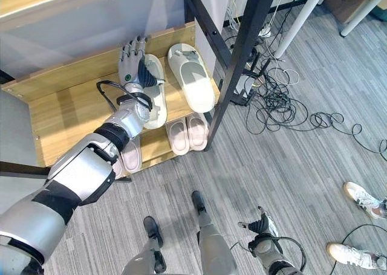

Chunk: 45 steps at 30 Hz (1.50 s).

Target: Arrange the slippers neatly on the shoe rack.

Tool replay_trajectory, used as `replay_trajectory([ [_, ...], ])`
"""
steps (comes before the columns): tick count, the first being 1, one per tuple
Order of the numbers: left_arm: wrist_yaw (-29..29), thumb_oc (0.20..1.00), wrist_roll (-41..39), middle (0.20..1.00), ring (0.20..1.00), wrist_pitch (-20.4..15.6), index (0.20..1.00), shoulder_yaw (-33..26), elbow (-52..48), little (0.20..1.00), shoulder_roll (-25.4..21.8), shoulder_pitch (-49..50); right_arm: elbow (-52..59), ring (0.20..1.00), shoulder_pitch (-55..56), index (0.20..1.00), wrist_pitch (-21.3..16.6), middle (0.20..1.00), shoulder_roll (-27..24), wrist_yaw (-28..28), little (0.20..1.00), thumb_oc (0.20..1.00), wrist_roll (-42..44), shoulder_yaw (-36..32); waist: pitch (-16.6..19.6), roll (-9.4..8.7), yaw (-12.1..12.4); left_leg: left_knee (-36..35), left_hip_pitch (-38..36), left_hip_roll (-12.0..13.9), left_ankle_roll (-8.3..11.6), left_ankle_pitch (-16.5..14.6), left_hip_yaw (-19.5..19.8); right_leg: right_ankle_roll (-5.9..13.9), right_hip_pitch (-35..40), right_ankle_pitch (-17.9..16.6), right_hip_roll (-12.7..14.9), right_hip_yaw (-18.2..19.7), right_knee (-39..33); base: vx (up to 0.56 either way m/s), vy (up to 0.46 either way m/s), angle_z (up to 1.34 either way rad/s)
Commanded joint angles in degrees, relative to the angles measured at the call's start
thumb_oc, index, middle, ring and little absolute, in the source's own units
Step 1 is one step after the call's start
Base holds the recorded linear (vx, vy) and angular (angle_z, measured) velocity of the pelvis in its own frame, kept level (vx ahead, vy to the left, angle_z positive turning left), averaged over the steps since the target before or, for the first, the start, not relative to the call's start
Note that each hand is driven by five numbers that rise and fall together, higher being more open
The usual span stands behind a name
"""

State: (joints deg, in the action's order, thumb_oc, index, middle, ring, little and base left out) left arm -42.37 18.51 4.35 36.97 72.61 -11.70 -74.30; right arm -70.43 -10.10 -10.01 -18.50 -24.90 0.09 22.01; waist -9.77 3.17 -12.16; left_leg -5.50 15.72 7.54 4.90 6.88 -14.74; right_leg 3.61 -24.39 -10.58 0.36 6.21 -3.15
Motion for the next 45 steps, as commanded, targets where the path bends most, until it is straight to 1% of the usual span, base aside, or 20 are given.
replay_trajectory([
  [1, -0.3, 1.0, -4.9, 1.0, 1.0, -2.7, 1.0, -7.7, -2.5, 1.0, -2.3, -4.1, -1.3, 1.0, -1.4, 1.0, 0.6, 1.0, -4.7, -0.1, 1.0, 1.0, 0.8, -0.2, -6.0, 3.21, 0.8, 0.8, 0.1, 0.7, 1.36, -1.7, 6.7, 1.79, -2.0, 9.0, 1.5, -6.3, 6.2, 0.0, 0.0, 0.0],
  [2, -0.3, 1.0, -4.9, 1.0, 1.0, -2.7, 1.0, -7.7, -2.5, 1.0, -2.3, -4.1, -1.3, 1.0, -1.4, 1.0, 0.6, 1.0, -4.7, -0.1, 1.0, 1.0, 0.8, -0.2, -6.0, 3.21, 0.8, 0.8, 0.2, 0.7, 1.36, -1.7, 6.7, 1.79, -2.1, 9.0, 1.5, -6.3, 6.2, 0.0, -0.003, 0.03],
  [5, -0.7, 1.0, -9.5, 1.0, 1.0, -4.7, 1.0, -10.8, -6.3, 1.0, -1.0, -1.0, -1.5, 1.0, -0.8, 1.0, 1.6, 1.0, -3.7, 0.7, 1.0, 1.0, -0.3, -0.3, -5.5, 4.04, 1.7, 0.9, -0.6, 0.3, 1.23, -1.6, 7.2, 1.76, -0.5, 9.2, 1.8, -6.7, 5.7, 0.02, 0.003, 0.14],
  [9, -0.8, 1.0, -10.2, 1.0, 1.0, -5.5, 1.0, -12.3, -9.6, 1.0, -2.3, 3.3, -2.1, 1.0, 0.6, 1.0, 1.9, 1.0, -2.7, 1.5, 1.0, 1.0, 1.4, -2.1, -4.6, 4.62, 2.6, 1.2, -1.1, 0.1, 1.04, -1.8, 7.7, 1.6, 0.7, 9.6, 2.0, -7.0, 5.7, 0.02, 0.01, 0.15],
  [11, -1.1, 1.0, -9.4, 1.0, 1.0, -5.2, 1.0, -12.6, -11.6, 1.0, -3.1, 5.6, -2.0, 1.0, 0.9, 1.0, 2.0, 1.0, -2.2, 1.9, 1.0, 1.0, 1.8, -2.4, -4.4, 4.84, 3.0, 1.3, -1.2, 0.0, 0.98, -1.9, 7.8, 1.55, 1.0, 9.9, 2.0, -7.0, 5.8, 0.01, 0.012, 0.1],
  [16, -0.9, 1.0, -2.6, 1.0, 1.0, -3.2, 1.0, -11.7, -15.9, 1.0, -7.8, 10.4, -1.6, 1.0, 0.5, 1.0, 2.0, 1.0, -2.3, 2.3, 1.0, 1.0, 2.1, -2.9, -4.6, 4.59, 3.9, 1.9, -0.7, -0.2, 0.87, -2.2, 8.6, 1.61, 1.1, 10.0, 2.3, -7.5, 5.9, 0.0, 0.0, 0.0],
  [19, 0.1, 1.0, -2.8, 1.0, 1.0, -3.6, 1.0, -12.3, -16.2, 1.0, -9.0, 11.4, -1.4, 1.0, 0.3, 1.0, 1.9, 1.0, -2.2, 2.4, 1.0, 1.0, 2.4, -2.8, -4.8, 4.35, 4.2, 2.2, -0.1, -0.2, 0.77, -2.1, 9.0, 1.63, 0.9, 9.8, 2.4, -7.7, 5.7, -0.03, -0.009, 0.05],
  [21, 2.1, 1.0, -7.6, 1.0, 1.0, -5.8, 1.0, -14.2, -16.8, 1.0, -8.5, 13.4, -1.2, 1.0, 0.4, 1.0, 2.3, 1.0, -1.9, 2.4, 1.0, 1.0, 2.8, -3.0, -4.9, 4.25, 4.4, 2.3, 0.1, -0.3, 0.68, -2.1, 9.1, 1.55, 0.8, 9.6, 2.4, -7.7, 5.6, -0.01, 0.0, 0.04],
  [22, 2.1, 1.0, -7.6, 1.0, 1.0, -5.8, 1.0, -14.2, -16.8, 1.0, -8.5, 13.4, -1.2, 1.0, 0.4, 1.0, 2.3, 1.0, -1.9, 2.4, 1.0, 1.0, 2.8, -3.0, -4.9, 4.25, 4.4, 2.3, 0.1, -0.3, 0.68, -2.1, 9.1, 1.55, 0.8, 9.6, 2.4, -7.7, 5.6, 0.0, 0.0, 0.0],
  [23, 3.0, 1.0, -10.4, 1.0, 1.0, -7.0, 1.0, -15.1, -16.7, 1.0, -8.1, 14.1, -1.2, 1.0, 0.5, 1.0, 2.6, 1.0, -1.7, 2.5, 1.0, 1.0, 2.9, -3.2, -4.7, 4.31, 4.5, 2.4, 0.2, -0.3, 0.64, -2.1, 9.0, 1.49, 0.7, 9.6, 2.3, -7.6, 5.6, 0.0, 0.0, 0.0],
  [24, 4.3, 1.0, -15.3, 1.0, 1.0, -8.8, 1.0, -16.7, -17.0, 1.0, -7.3, 15.4, -1.2, 1.0, 0.5, 1.0, 2.8, 1.0, -1.7, 2.5, 1.0, 1.0, 2.9, -3.4, -4.7, 4.35, 4.5, 2.4, 0.2, -0.3, 0.64, -2.0, 8.8, 1.43, 0.7, 9.5, 2.3, -7.5, 5.6, 0.0, 0.0, 0.0],
  [25, 7.4, 1.0, -25.1, 1.0, 1.0, -11.8, 1.0, -19.2, -18.1, 1.0, -5.7, 18.1, -1.0, 1.0, 0.6, 1.0, 3.6, 1.0, -1.3, 2.4, 1.0, 1.0, 3.0, -3.9, -4.5, 4.65, 4.7, 2.6, 0.0, -0.3, 0.59, -2.1, 8.7, 1.31, 1.0, 9.7, 2.2, -7.4, 5.6, 0.0, 0.0, 0.0],
  [26, 9.4, 1.0, -30.4, 1.0, 1.0, -13.7, 1.0, -20.2, -18.9, 1.0, -5.1, 19.5, -0.9, 1.0, 0.6, 1.0, 4.0, 1.0, -1.1, 2.4, 1.0, 1.0, 3.2, -4.2, -4.3, 4.8, 4.8, 2.6, 0.0, -0.3, 0.57, -2.1, 8.7, 1.23, 1.0, 9.7, 2.1, -7.4, 5.7, 0.0, 0.0, 0.0],
  [27, 9.4, 1.0, -30.4, 1.0, 1.0, -13.7, 1.0, -20.2, -18.9, 1.0, -5.1, 19.5, -0.9, 1.0, 0.6, 1.0, 4.0, 1.0, -1.1, 2.4, 1.0, 1.0, 3.2, -4.2, -4.2, 4.79, 4.8, 2.6, 0.2, -0.3, 0.56, -2.0, 8.7, 1.22, 0.8, 9.5, 2.2, -7.4, 5.6, 0.0, 0.016, -0.05],
  [28, 11.2, 1.0, -34.8, 1.0, 1.0, -15.3, 1.0, -20.4, -21.5, 1.0, -4.9, 22.4, -0.5, 1.0, 0.9, 1.0, 4.5, 1.0, -0.6, 2.5, 1.0, 1.0, 3.4, -4.7, -3.9, 5.0, 5.0, 2.9, 0.4, -0.3, 0.54, -2.0, 8.5, 1.12, 0.7, 9.7, 2.1, -7.3, 5.8, 0.0, 0.01, -0.04],
  [32, 13.7, 1.0, -35.5, 1.0, 1.0, -16.3, 1.0, -18.8, -25.6, 1.0, -5.1, 26.9, -0.6, 1.0, 1.0, 1.0, 5.1, 1.0, -0.3, 2.7, 1.0, 1.0, 3.4, -5.1, -3.5, 4.97, 5.3, 3.6, 1.0, -0.4, 0.41, -2.3, 8.6, 0.94, 0.2, 9.7, 2.1, -7.2, 6.1, 0.0, 0.0, 0.0],
  [34, 15.1, 1.0, -34.1, 1.0, 1.0, -16.0, 1.0, -17.7, -26.7, 1.0, -5.4, 28.6, -0.6, 1.0, 0.9, 1.0, 5.0, 1.0, -0.4, 2.9, 1.0, 1.0, 3.5, -5.3, -3.5, 4.96, 5.4, 3.9, 1.3, -0.4, 0.38, -2.4, 8.6, 0.94, 0.1, 9.7, 2.1, -7.1, 6.2, 0.0, 0.0, 0.0],
  [40, 16.1, 1.0, -27.2, 1.0, 1.0, -14.7, 1.0, -14.9, -26.7, 1.0, -6.1, 30.1, -0.8, 1.0, 0.9, 1.0, 4.6, 1.0, -0.9, 2.8, 1.0, 1.0, 3.3, -5.6, -3.1, 4.95, 5.5, 4.6, 1.9, -0.3, 0.34, -2.6, 8.8, 0.86, 0.0, 9.8, 2.1, -7.1, 6.3, 0.0, 0.0, 0.0],
  [43, 14.8, 1.0, -21.4, 1.0, 1.0, -14.2, 1.0, -13.3, -27.3, 1.0, -6.6, 29.9, -1.1, 1.0, 0.8, 1.0, 4.3, 1.0, -1.2, 2.5, 1.0, 1.0, 2.7, -5.5, -3.0, 4.64, 5.5, 5.0, 2.2, -0.3, 0.37, -2.7, 9.0, 0.81, 0.0, 10.0, 2.1, -7.3, 6.4, 0.0, 0.0, 0.0],
  [45, 14.4, 1.0, -20.1, 1.0, 1.0, -14.6, 1.0, -12.6, -29.5, 1.0, -6.2, 30.4, -1.2, 1.0, 0.9, 1.0, 4.0, 1.0, -1.0, 2.4, 1.0, 1.0, 2.8, -5.4, -3.0, 4.46, 5.5, 5.0, 2.3, -0.3, 0.36, -2.7, 9.1, 0.82, 0.0, 10.0, 2.1, -7.3, 6.4, 0.0, 0.0, 0.0],
])
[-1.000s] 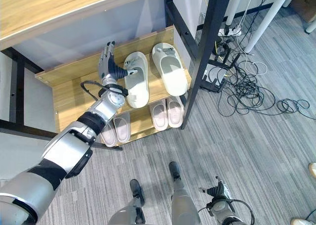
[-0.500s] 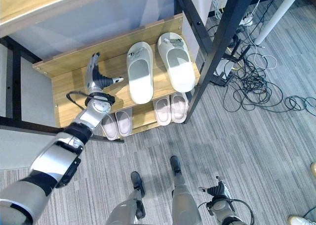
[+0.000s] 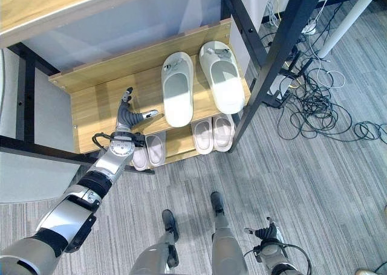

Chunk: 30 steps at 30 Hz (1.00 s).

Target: Arrange the slippers neatly on the shoe rack.

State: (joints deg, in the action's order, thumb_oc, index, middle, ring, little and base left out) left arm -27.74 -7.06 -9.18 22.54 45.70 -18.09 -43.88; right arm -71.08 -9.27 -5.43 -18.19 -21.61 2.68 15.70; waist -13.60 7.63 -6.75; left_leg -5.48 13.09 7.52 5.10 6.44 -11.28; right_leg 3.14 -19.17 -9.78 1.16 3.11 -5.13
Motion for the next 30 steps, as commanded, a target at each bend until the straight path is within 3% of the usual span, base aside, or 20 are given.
replay_trajectory([
  [1, -0.3, 1.0, 5.5, 1.0, 1.0, -1.1, 1.0, 1.8, -2.6, 1.0, 0.2, 0.0, -0.6, 1.0, 0.1, 1.0, -0.6, 1.0, -1.3, -0.9, 1.0, 1.0, 0.2, 0.9, 0.8, -0.01, 0.1, 5.0, 4.9, -0.3, 0.15, -2.3, 5.7, 1.28, -5.2, 9.2, 1.3, -4.2, 8.4, 0.0, 0.0, 0.0],
  [5, -1.9, 1.0, 15.3, 1.0, 1.0, -0.5, 1.0, 5.6, -5.6, 1.0, 0.2, -0.4, -0.8, 1.0, -0.4, 1.0, -1.5, 1.0, -1.6, -1.1, 1.0, 1.0, 0.3, 1.1, 0.3, -0.62, 0.1, 5.4, 5.2, -0.3, 0.04, -2.6, 6.0, 1.26, -5.5, 9.3, 1.3, -4.3, 8.8, 0.0, 0.0, 0.0],
  [9, -2.3, 1.0, 18.4, 1.0, 1.0, 0.0, 1.0, 6.9, -5.5, 1.0, 0.6, -0.6, -0.7, 1.0, -0.9, 1.0, -1.8, 1.0, -1.9, -1.4, 1.0, 1.0, 0.2, 1.1, 0.1, -0.9, 0.1, 5.5, 5.2, -0.3, 0.01, -2.8, 6.1, 1.29, -5.5, 9.4, 1.4, -4.2, 8.9, 0.0, 0.0, 0.0],
  [30, -4.3, 1.0, 19.2, 1.0, 1.0, 0.7, 1.0, 8.3, -3.0, 1.0, 5.6, -6.4, -0.9, 1.0, -1.0, 1.0, -1.5, 1.0, -2.7, -2.2, 1.0, 1.0, -0.8, 2.4, 0.1, -1.53, -0.9, 6.0, 5.6, -0.3, -0.04, -3.2, 6.1, 1.21, -6.5, 9.6, 1.2, -3.8, 9.8, 0.0, 0.0, 0.0],
])
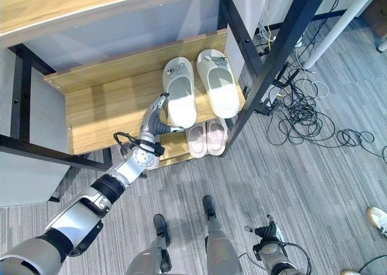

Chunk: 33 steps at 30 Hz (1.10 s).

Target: Arrange the slippers neatly on the shoe rack.

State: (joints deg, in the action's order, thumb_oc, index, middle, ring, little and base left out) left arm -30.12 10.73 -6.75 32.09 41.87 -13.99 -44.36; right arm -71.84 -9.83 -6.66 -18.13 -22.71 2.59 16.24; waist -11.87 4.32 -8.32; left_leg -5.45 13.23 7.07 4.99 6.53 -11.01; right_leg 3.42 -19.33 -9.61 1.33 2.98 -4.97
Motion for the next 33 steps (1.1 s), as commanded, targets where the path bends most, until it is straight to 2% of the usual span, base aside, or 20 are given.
replay_trajectory([
  [1, -1.9, 1.0, 1.2, 1.0, 1.0, -1.8, 1.0, -1.3, 0.8, 1.0, 1.8, -6.2, -0.1, 1.0, -0.5, 1.0, -0.3, 1.0, -2.9, -1.0, 1.0, 1.0, -0.6, 1.9, -1.6, 1.77, 0.6, 6.0, 5.4, 0.1, 0.06, -3.3, 5.8, 0.91, -6.4, 9.4, 1.0, -3.7, 9.8, 0.0, 0.0, 0.0],
  [13, -1.9, 1.0, 1.3, 1.0, 1.0, -1.6, 1.0, -0.3, 2.9, 1.0, 3.9, -8.1, -0.4, 1.0, -0.4, 1.0, -0.4, 1.0, -2.7, -1.0, 1.0, 1.0, -0.6, 2.5, -1.4, 1.68, 0.0, 6.3, 6.0, 0.2, 0.02, -3.4, 5.6, 0.86, -7.3, 9.3, 0.8, -3.4, 10.1, 0.0, 0.0, 0.0],
  [19, -3.0, 1.0, 0.0, 1.0, 1.0, -0.5, 1.0, -0.7, 7.1, 1.0, 6.7, -9.6, -0.5, 1.0, -0.2, 1.0, -0.3, 1.0, -2.6, -0.7, 1.0, 1.0, -0.6, 3.1, -1.2, 1.29, -0.4, 6.6, 6.1, 0.3, 0.01, -3.4, 5.7, 0.71, -7.4, 9.5, 0.6, -3.4, 10.4, 0.0, 0.0, 0.0],
  [28, -4.3, 1.0, -1.1, 1.0, 1.0, -0.4, 1.0, -2.1, 9.3, 1.0, 6.3, -10.2, -0.4, 1.0, -0.4, 1.0, -0.3, 1.0, -2.4, -0.4, 1.0, 1.0, -1.0, 4.2, -0.9, 1.12, -0.5, 6.8, 5.6, 0.7, 0.14, -3.6, 5.7, 0.68, -7.1, 9.8, 0.4, -3.3, 10.7, 0.0, 0.0, 0.0],
  [33, -5.8, 1.0, -1.8, 1.0, 1.0, -1.1, 1.0, -4.0, 4.9, 1.0, 3.7, -8.4, -0.3, 1.0, 0.2, 1.0, -0.4, 1.0, -2.1, -0.2, 1.0, 1.0, -1.0, 3.5, -0.5, 1.04, -0.2, 7.1, 5.7, 0.6, 0.17, -3.7, 6.0, 0.62, -6.8, 9.9, 0.4, -3.6, 10.9, 0.0, 0.0, 0.0],
])
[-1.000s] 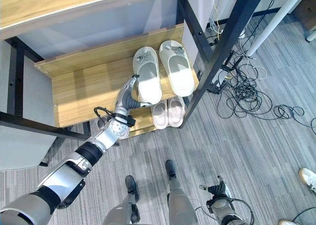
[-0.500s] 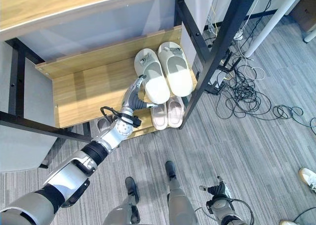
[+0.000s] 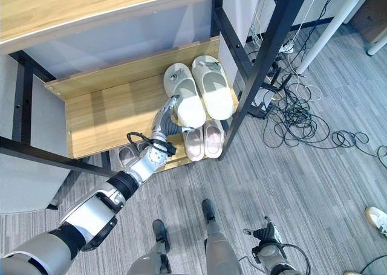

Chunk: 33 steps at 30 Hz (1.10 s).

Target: Arrange the slippers neatly on the shoe rack.

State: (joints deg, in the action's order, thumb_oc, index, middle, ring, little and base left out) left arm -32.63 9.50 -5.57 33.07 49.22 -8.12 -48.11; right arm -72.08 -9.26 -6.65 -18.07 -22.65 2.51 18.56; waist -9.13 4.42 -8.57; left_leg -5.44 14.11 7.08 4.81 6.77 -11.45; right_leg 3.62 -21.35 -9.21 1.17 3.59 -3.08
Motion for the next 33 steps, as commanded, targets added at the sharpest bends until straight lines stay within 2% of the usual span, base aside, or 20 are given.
replay_trajectory([
  [1, -3.7, 1.0, 0.0, 1.0, 1.0, -2.5, 1.0, -5.4, -4.4, 1.0, -3.1, -3.9, -0.1, 1.0, -0.3, 1.0, -0.4, 1.0, -2.0, -0.2, 1.0, 1.0, -0.9, 1.0, -3.4, 0.94, 0.2, 7.3, 4.6, 0.5, 0.35, -4.2, 6.5, 0.42, -4.5, 9.8, 0.5, -4.2, 9.2, 0.0, 0.0, 0.0],
  [5, -5.0, 1.0, 1.3, 1.0, 1.0, -3.8, 1.0, -7.6, -12.5, 1.0, -5.9, 0.1, 0.2, 1.0, -0.8, 1.0, -0.6, 1.0, -1.3, 0.1, 1.0, 1.0, -0.5, 0.6, -3.7, 0.83, 1.0, 7.8, 5.2, 0.3, 0.2, -4.3, 6.9, 0.37, -4.8, 9.7, 0.6, -4.4, 9.4, 0.0, 0.0, 0.0],
  [6, -7.2, 1.0, 2.8, 1.0, 1.0, -5.6, 1.0, -10.2, -20.0, 1.0, -8.0, 3.9, 0.2, 1.0, -0.7, 1.0, -0.9, 1.0, -0.3, 0.2, 1.0, 1.0, -0.3, 0.2, -4.0, 0.64, 1.4, 8.0, 5.4, 0.2, 0.2, -4.4, 7.2, 0.37, -4.9, 9.7, 0.8, -4.5, 9.4, 0.0, 0.0, 0.0],
  [8, -8.1, 1.0, 4.4, 1.0, 1.0, -6.5, 1.0, -11.6, -24.1, 1.0, -9.5, 6.4, 0.1, 1.0, -0.9, 1.0, -1.3, 1.0, 0.0, 0.5, 1.0, 1.0, -0.1, 0.0, -4.4, 0.42, 1.9, 8.2, 5.6, 0.2, 0.23, -4.3, 7.2, 0.36, -4.9, 9.7, 0.9, -4.6, 9.4, -0.01, -0.007, 0.02],
  [14, -3.6, 1.0, 5.4, 1.0, 1.0, -9.1, 1.0, -15.0, -38.4, 1.0, -14.3, 14.4, 0.6, 1.0, -0.5, 1.0, -1.8, 1.0, 0.7, 0.6, 1.0, 1.0, 0.7, -1.9, -4.5, 0.59, 3.3, 8.4, 5.8, 0.4, 0.32, -4.4, 7.5, 0.25, -4.6, 9.8, 0.8, -5.3, 9.5, -0.01, -0.006, 0.07],
  [19, -0.4, 1.0, 2.1, 1.0, 1.0, -11.7, 1.0, -17.7, -41.6, 1.0, -16.6, 24.8, 1.2, 1.0, -1.5, 1.0, -1.5, 1.0, 1.0, 0.9, 1.0, 1.0, 1.1, -3.1, -4.2, 0.84, 4.8, 8.9, 6.1, 0.3, 0.23, -4.4, 7.9, 0.09, -4.2, 10.0, 0.8, -5.6, 9.7, 0.0, 0.0, 0.0],
  [23, 2.9, 1.0, -4.9, 1.0, 1.0, -16.5, 1.0, -22.9, -48.9, 1.0, -20.8, 34.1, 1.6, 1.0, -2.9, 1.0, 0.4, 1.0, -0.1, 0.0, 1.0, 1.0, -4.8, -0.4, -4.4, 1.26, 6.9, 9.4, 6.1, 0.1, 0.32, -4.3, 8.4, 0.16, -3.8, 10.2, 1.0, -5.9, 9.9, 0.0, -0.001, 0.02],
  [26, 10.0, 1.0, -15.3, 1.0, 1.0, -19.9, 1.0, -26.7, -55.6, 1.0, -22.5, 41.1, 1.3, 1.0, -2.6, 1.0, 1.1, 1.0, -0.7, 0.4, 1.0, 1.0, -4.3, -1.7, -4.9, 1.91, 8.2, 9.4, 6.3, -0.2, 0.24, -4.0, 9.0, 0.35, -3.6, 10.1, 1.3, -6.4, 9.6, -0.02, -0.001, 0.11],
  [28, 14.3, 1.0, -18.7, 1.0, 1.0, -21.1, 1.0, -27.8, -59.1, 1.0, -25.0, 44.7, 1.0, 1.0, -1.7, 1.0, 1.2, 1.0, -0.6, 0.9, 1.0, 1.0, -3.9, -2.8, -5.2, 2.42, 8.7, 9.4, 6.5, -0.2, 0.14, -3.9, 9.2, 0.36, -3.3, 10.1, 1.4, -6.8, 9.5, -0.01, 0.009, 0.24],
  [33, 25.2, 1.0, -27.8, 1.0, 1.0, -19.7, 1.0, -26.0, -59.4, 1.0, -31.2, 53.6, 0.5, 1.0, -1.0, 1.0, 2.9, 1.0, -2.7, 1.2, 1.0, 1.0, -7.8, -2.4, -5.2, 3.17, 9.9, 9.3, 6.3, -0.3, 0.13, -3.7, 9.7, 0.39, -2.6, 10.2, 1.5, -7.4, 9.6, 0.0, 0.01, 0.11],
])
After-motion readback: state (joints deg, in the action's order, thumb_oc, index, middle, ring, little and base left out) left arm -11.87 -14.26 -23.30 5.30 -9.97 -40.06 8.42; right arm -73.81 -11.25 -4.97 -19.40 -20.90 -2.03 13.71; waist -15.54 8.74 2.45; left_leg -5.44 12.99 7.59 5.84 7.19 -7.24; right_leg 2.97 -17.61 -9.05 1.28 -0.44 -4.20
